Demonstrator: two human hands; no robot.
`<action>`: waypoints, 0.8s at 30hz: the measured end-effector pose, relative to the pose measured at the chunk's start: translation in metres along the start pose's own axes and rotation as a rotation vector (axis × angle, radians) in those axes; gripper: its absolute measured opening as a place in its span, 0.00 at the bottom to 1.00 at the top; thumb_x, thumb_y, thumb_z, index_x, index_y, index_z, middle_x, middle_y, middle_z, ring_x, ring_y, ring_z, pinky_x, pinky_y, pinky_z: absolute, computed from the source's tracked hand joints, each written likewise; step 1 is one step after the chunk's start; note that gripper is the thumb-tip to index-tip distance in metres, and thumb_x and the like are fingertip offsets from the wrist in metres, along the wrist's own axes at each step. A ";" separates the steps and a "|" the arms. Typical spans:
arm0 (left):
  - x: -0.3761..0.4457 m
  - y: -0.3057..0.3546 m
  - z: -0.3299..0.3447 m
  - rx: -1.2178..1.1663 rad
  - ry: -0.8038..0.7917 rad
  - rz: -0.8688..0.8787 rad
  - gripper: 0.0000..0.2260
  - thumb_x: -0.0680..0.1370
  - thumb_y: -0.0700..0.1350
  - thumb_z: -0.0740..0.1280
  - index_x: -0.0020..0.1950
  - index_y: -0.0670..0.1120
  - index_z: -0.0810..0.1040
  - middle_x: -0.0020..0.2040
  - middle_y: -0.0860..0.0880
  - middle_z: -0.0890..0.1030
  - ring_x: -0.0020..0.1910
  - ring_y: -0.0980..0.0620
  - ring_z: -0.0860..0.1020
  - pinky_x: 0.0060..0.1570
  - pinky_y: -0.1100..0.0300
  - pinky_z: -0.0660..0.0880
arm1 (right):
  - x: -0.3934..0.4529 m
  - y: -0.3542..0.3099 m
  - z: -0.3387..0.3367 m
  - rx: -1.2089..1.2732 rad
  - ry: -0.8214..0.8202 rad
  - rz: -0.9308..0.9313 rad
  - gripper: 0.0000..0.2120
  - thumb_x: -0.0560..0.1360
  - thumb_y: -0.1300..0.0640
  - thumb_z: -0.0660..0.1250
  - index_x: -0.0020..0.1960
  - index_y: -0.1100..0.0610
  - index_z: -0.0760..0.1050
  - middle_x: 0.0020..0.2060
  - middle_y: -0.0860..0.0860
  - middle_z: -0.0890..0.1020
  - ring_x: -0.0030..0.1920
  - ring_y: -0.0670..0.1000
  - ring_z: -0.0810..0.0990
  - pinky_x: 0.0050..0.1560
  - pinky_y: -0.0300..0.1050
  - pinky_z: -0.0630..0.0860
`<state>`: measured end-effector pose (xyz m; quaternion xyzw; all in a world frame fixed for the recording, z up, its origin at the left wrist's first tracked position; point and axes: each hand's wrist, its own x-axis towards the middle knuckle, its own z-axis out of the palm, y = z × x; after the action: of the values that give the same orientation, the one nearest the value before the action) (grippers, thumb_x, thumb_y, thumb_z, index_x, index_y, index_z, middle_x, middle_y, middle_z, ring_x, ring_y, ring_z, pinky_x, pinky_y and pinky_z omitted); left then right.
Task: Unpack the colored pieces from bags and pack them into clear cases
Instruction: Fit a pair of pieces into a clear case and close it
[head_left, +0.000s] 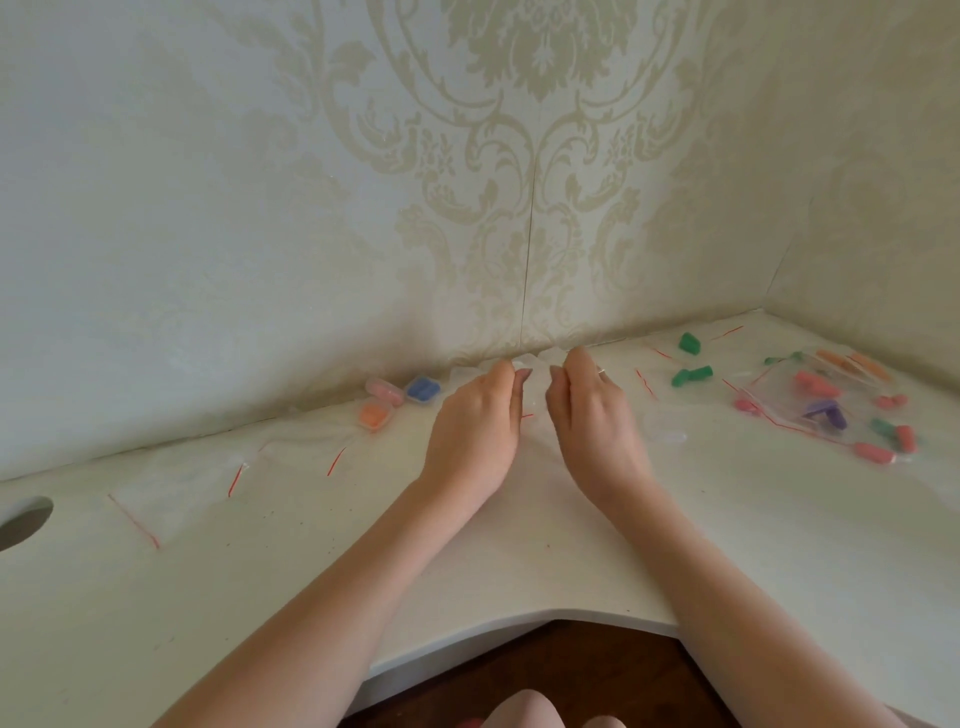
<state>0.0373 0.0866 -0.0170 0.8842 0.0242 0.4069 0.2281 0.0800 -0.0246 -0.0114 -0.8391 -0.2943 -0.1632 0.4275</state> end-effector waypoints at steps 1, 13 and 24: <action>-0.001 -0.003 -0.001 0.055 0.018 0.061 0.17 0.80 0.47 0.54 0.36 0.40 0.72 0.25 0.47 0.73 0.22 0.47 0.71 0.24 0.62 0.58 | 0.000 0.001 -0.004 -0.041 0.000 -0.016 0.12 0.81 0.59 0.54 0.40 0.56 0.57 0.29 0.46 0.64 0.30 0.51 0.61 0.33 0.47 0.52; 0.001 0.001 -0.006 0.184 0.185 0.304 0.15 0.79 0.49 0.60 0.37 0.42 0.75 0.25 0.49 0.73 0.21 0.50 0.71 0.22 0.64 0.57 | -0.003 0.010 -0.001 -0.281 -0.036 -0.240 0.07 0.73 0.66 0.64 0.42 0.59 0.80 0.66 0.55 0.73 0.58 0.60 0.74 0.36 0.52 0.78; 0.011 0.005 -0.012 -0.681 0.021 -0.511 0.08 0.80 0.47 0.64 0.53 0.43 0.71 0.44 0.48 0.79 0.36 0.52 0.80 0.28 0.56 0.78 | 0.005 0.004 -0.007 0.557 -0.103 0.139 0.26 0.72 0.73 0.52 0.62 0.54 0.76 0.54 0.40 0.79 0.47 0.46 0.78 0.52 0.40 0.74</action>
<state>0.0351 0.0889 -0.0001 0.7199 0.1091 0.3309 0.6003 0.0864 -0.0302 -0.0071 -0.7146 -0.2911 -0.0037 0.6361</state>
